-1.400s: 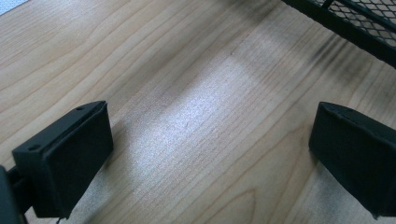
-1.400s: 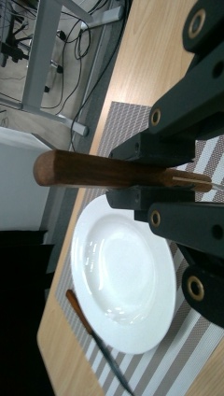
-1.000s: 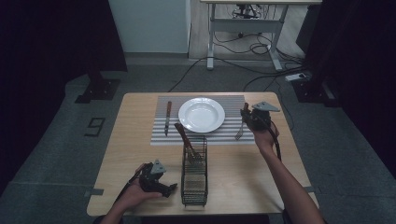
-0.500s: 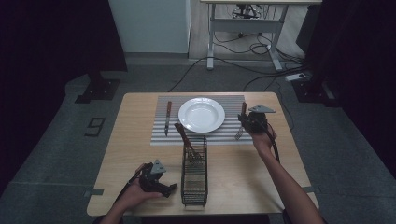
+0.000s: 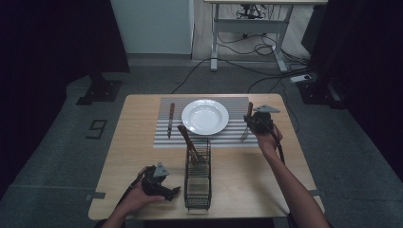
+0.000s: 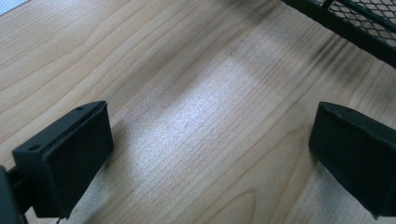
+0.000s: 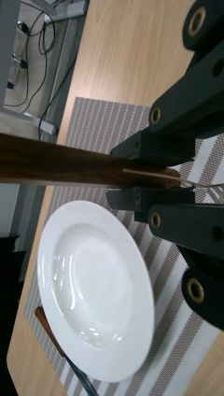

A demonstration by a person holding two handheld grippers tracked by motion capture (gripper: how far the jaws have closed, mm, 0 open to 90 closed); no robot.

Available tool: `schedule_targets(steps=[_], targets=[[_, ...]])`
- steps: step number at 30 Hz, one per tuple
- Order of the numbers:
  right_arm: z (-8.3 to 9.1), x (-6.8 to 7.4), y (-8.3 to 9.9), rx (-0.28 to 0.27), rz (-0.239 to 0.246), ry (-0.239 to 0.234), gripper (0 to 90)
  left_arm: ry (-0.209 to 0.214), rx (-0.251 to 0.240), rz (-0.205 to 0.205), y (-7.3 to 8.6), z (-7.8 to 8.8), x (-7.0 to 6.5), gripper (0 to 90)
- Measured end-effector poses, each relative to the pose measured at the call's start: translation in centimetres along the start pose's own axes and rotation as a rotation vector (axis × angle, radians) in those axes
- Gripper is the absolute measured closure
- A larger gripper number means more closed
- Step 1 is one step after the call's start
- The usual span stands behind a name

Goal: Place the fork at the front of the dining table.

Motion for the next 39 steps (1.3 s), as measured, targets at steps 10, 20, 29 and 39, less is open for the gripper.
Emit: schedule_targets(steps=[10,20,29,39], targets=[[-2.7,0.5,-0.8,0.008,-0.009,0.018,79.5,0.005,0.001,-0.008,0.1,0.1,-0.1,0.0],[-5.0,0.0,-1.3,0.034,-0.033,0.038,79.5,0.008,0.002,-0.011,0.1,0.1,-0.1,0.0],[-6.4,-0.5,-1.2,0.044,-0.059,0.051,79.4,0.008,0.002,-0.012,0.1,0.1,-0.1,0.0],[-7.9,-1.3,-1.2,0.087,-0.095,0.03,79.2,0.007,0.002,-0.011,0.0,0.0,-0.1,0.0]])
Point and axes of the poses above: each handheld gripper's, and its own axes: z roughly backward along the jaws, y roughly out of its underside, x roughly to its left, the point moved 2 cm from there along -z, roughly forward along the jaws, and after that the axes turned 7 degrees about z, right-handed, at the moved point
